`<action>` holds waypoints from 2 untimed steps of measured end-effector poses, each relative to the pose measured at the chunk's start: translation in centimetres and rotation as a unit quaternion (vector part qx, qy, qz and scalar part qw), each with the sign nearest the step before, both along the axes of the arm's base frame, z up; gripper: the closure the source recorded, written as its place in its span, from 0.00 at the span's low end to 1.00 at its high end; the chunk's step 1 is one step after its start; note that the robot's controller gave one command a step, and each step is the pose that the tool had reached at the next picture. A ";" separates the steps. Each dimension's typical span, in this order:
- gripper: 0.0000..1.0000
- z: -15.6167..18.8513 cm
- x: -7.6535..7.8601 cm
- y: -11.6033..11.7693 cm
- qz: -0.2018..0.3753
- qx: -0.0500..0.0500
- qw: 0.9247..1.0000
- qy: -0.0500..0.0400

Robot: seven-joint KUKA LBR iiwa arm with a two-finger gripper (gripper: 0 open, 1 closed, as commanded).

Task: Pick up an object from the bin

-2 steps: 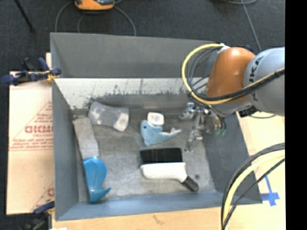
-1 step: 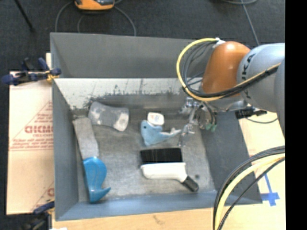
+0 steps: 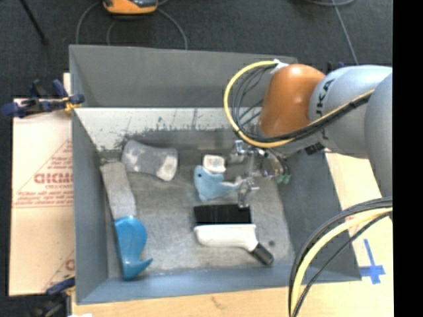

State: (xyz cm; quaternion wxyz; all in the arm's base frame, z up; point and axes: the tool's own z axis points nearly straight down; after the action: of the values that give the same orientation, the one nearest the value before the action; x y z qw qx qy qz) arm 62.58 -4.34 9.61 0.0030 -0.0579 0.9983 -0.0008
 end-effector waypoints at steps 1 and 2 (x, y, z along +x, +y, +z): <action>1.00 -2.0 1.4 4.0 -0.065 0.001 0.998 -0.003; 1.00 -2.0 1.4 4.0 -0.065 0.001 0.998 -0.003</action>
Offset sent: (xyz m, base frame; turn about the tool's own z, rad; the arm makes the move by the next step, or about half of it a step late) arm 0.0000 0.0000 0.0000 0.0000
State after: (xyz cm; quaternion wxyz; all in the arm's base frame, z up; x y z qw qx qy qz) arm 64.03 -0.39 7.60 0.0056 0.0071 1.0000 -0.0002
